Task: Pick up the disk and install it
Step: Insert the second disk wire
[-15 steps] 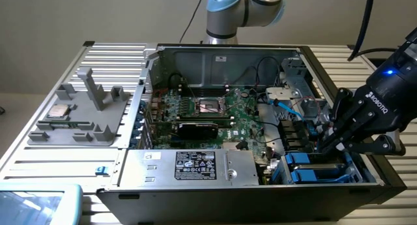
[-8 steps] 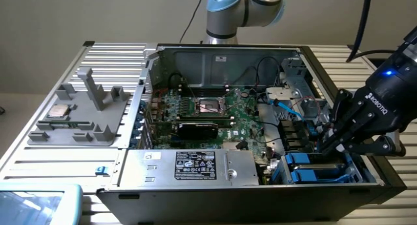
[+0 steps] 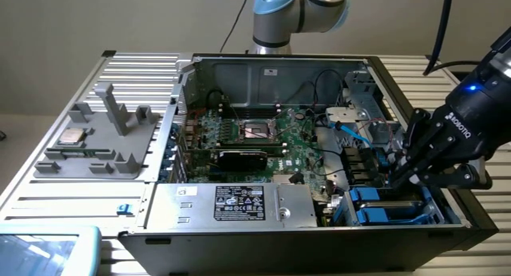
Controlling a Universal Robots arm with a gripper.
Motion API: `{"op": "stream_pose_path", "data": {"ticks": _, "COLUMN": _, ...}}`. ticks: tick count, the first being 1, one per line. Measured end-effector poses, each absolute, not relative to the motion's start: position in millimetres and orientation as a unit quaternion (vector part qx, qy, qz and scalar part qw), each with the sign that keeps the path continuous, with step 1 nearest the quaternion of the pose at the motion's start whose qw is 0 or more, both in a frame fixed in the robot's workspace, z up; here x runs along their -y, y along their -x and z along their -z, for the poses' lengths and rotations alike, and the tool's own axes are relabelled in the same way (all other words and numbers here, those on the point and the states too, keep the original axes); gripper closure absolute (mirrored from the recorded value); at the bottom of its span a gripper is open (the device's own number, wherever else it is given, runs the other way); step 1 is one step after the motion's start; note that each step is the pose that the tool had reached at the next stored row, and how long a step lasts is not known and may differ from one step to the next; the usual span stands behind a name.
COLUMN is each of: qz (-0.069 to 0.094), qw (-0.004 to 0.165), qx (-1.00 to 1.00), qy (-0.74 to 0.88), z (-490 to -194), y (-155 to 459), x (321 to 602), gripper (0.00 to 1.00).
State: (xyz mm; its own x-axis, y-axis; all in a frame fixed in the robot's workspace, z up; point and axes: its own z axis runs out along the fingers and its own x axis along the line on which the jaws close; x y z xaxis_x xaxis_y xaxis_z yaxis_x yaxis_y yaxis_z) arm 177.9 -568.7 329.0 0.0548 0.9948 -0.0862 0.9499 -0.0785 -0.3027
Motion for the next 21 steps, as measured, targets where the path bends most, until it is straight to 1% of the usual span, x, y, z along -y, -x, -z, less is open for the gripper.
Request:
{"op": "stream_pose_path", "data": {"ticks": 3, "qz": -0.136, "qw": 0.084, "qx": 0.665, "qy": 0.729, "z": -328.7, "y": -177.9, "x": 568.6, "gripper": 0.84}}
{"op": "stream_pose_path", "data": {"ticks": 10, "qz": -0.140, "qw": 0.091, "qx": 0.656, "qy": 0.736, "z": -334.9, "y": -178.6, "x": 569.0, "gripper": 0.84}}
{"op": "stream_pose_path", "data": {"ticks": 21, "qz": -0.142, "qw": 0.090, "qx": 0.655, "qy": 0.736, "z": -334.0, "y": -180.8, "x": 575.3, "gripper": 0.84}}
